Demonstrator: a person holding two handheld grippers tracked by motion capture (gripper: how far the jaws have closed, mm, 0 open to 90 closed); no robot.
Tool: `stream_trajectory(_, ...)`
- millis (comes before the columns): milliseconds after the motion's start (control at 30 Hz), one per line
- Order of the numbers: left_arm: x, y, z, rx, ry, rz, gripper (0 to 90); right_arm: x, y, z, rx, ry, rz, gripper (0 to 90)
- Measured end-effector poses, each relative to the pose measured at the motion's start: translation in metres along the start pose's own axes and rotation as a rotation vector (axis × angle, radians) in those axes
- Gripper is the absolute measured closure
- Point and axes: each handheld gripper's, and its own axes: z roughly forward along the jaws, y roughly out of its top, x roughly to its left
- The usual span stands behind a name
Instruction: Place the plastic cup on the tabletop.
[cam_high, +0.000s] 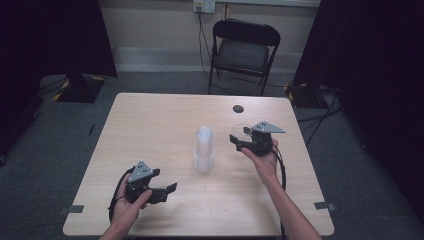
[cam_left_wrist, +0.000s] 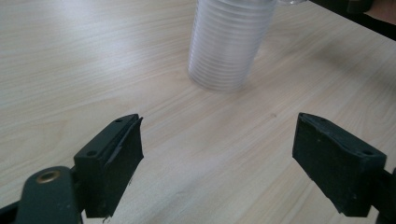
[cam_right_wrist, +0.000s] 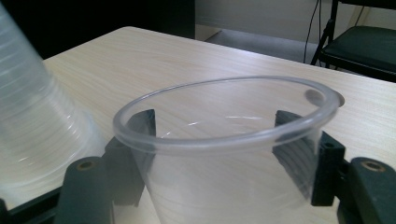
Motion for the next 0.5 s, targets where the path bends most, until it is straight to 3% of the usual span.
stream_trajectory(500,0.007,-0.001,0.001,0.001,0.020,-0.037,16.1,-0.015,-0.007,0.034,0.032,-0.018,0.056,29.7)
